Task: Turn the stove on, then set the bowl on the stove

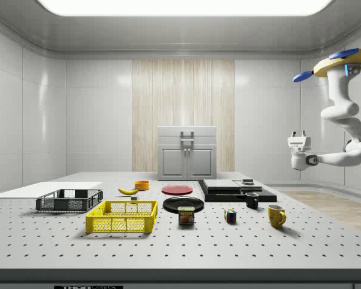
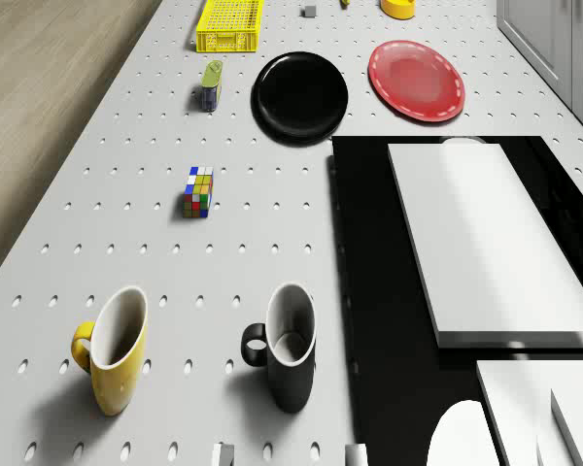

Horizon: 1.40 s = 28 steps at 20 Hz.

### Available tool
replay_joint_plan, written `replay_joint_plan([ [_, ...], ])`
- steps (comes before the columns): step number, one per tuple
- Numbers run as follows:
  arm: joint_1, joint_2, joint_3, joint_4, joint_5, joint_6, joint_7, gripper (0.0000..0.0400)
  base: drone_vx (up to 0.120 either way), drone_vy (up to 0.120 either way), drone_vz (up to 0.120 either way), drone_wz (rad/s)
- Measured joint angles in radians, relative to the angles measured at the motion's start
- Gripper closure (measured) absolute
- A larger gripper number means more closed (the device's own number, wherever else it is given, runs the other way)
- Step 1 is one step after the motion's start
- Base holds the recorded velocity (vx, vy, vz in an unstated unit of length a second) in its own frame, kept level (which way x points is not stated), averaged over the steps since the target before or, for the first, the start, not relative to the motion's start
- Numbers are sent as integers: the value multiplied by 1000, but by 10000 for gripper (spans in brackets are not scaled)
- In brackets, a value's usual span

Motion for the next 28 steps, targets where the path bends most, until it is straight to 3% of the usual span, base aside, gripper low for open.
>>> replay_joint_plan([
  [6,-3,25,1,128,1,-98,-2,0,0,0,0,0],
  [12,-4,65,3,236,2,-162,-2,0,0,-47,0,0],
  [18,-6,82,3,283,2,-187,-3,0,0,-120,0,0],
  [28,-7,85,4,296,2,-189,-3,0,0,-120,0,0],
])
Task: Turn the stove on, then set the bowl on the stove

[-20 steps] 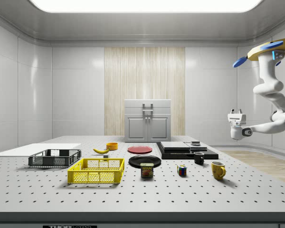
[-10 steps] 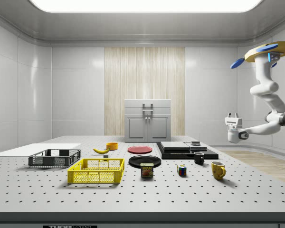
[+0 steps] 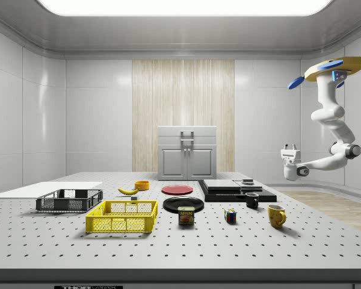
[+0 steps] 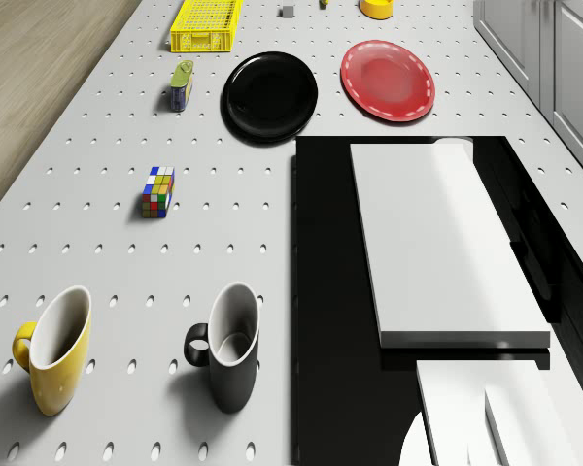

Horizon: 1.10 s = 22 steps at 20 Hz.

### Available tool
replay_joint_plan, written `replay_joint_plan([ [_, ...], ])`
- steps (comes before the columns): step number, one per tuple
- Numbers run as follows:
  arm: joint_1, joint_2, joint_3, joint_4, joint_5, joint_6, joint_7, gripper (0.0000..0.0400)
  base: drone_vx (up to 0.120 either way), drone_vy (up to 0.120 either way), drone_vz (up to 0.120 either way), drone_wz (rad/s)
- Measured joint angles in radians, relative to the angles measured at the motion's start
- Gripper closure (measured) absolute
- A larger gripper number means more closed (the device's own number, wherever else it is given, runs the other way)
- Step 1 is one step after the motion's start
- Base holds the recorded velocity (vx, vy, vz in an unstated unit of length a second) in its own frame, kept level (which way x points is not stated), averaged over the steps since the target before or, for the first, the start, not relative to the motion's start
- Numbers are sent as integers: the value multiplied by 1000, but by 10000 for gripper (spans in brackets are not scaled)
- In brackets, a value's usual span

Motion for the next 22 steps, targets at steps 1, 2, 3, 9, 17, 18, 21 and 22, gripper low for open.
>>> replay_joint_plan([
  [1,0,0,0,0,0,1,0,0,0,-120,0,0],
  [2,0,-1,0,0,0,1,0,0,0,-120,0,0],
  [3,0,-1,0,-1,0,2,0,0,0,-120,0,0],
  [9,-1,-4,1,-3,-1,6,0,0,27,-120,0,0],
  [17,-2,-8,4,-7,-4,12,0,0,85,-120,0,0],
  [18,-3,-9,5,-7,-5,13,0,0,120,-120,0,0],
  [21,-4,-10,8,-9,-9,15,0,0,120,-120,0,0],
  [22,-4,-11,9,-10,-11,16,1,0,120,-120,0,0],
])
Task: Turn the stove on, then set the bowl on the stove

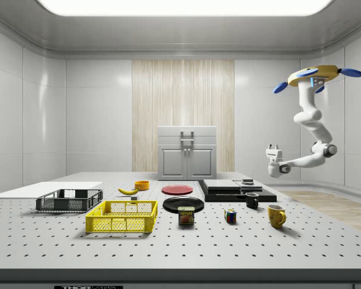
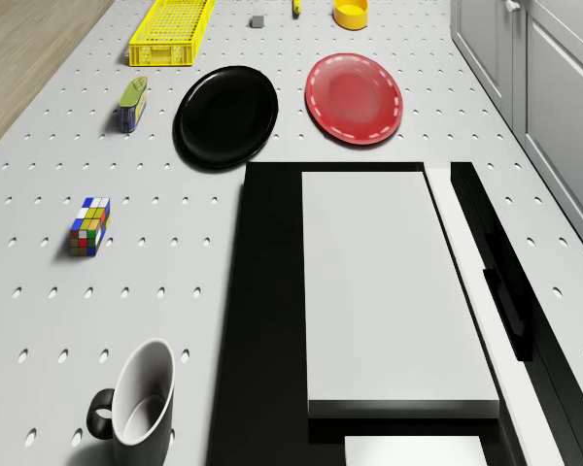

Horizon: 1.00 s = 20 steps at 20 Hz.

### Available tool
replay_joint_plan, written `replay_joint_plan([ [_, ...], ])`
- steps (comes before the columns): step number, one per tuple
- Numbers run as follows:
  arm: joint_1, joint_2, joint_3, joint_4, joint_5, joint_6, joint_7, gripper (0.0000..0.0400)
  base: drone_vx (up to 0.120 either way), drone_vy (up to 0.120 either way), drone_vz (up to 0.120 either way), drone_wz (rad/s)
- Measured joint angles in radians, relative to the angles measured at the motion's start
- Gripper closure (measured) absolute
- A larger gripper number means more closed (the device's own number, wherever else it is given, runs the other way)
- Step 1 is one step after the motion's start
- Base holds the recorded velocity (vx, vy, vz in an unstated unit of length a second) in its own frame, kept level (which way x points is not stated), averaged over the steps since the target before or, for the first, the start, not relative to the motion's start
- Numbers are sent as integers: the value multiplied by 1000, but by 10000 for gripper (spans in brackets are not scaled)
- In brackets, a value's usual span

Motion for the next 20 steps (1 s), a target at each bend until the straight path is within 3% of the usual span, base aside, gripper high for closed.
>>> replay_joint_plan([
  [7,-6,-4,19,-4,-27,5,3,0,114,-120,0,0],
  [12,-17,-7,56,-9,-78,10,10,0,16,-120,0,0],
  [20,-73,-21,233,-55,-330,22,46,0,120,-120,0,0],
])
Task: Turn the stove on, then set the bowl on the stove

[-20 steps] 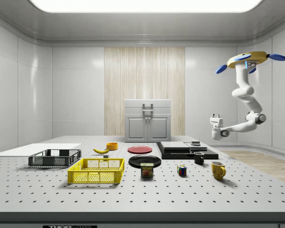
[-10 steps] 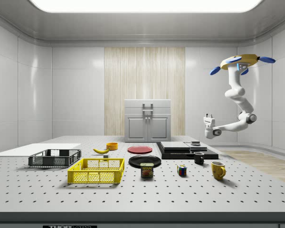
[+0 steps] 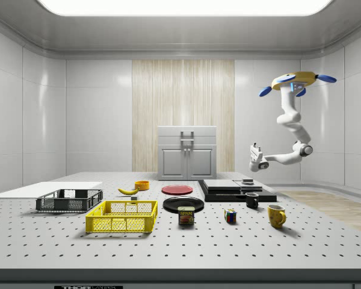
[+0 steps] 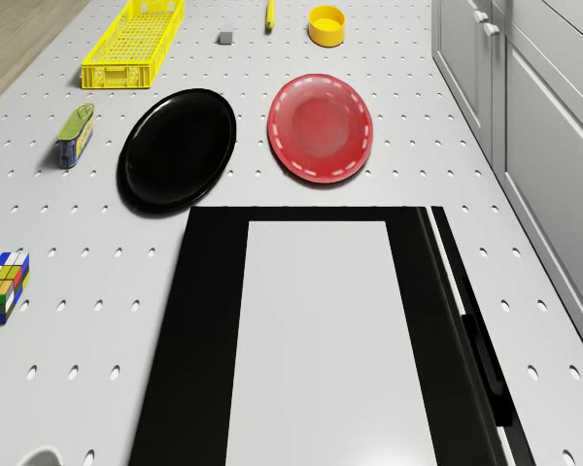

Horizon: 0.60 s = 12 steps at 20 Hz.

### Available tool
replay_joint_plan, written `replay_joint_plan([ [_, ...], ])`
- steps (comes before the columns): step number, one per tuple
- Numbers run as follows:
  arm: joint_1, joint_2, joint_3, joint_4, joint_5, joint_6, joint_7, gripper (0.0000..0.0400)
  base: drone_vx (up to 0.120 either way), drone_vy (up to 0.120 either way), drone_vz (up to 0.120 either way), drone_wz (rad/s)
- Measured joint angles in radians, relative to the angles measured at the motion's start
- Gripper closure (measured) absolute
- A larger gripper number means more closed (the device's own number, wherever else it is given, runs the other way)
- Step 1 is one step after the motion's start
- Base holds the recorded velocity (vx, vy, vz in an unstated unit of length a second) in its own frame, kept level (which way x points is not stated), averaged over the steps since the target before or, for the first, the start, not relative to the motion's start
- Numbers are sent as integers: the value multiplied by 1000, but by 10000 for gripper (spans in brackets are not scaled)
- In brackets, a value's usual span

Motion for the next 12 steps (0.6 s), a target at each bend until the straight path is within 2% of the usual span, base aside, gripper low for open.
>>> replay_joint_plan([
  [2,-29,-9,87,-39,-127,6,20,0,120,-120,0,0],
  [4,-68,-24,196,-104,-291,15,50,0,20,-120,0,0],
  [6,-119,-46,320,-201,-491,24,95,0,0,-20,-100,0],
  [9,-223,-88,511,-392,-830,24,196,0,0,0,-120,0],
  [12,-366,-131,673,-573,-1149,-14,328,0,0,0,-120,0],
])
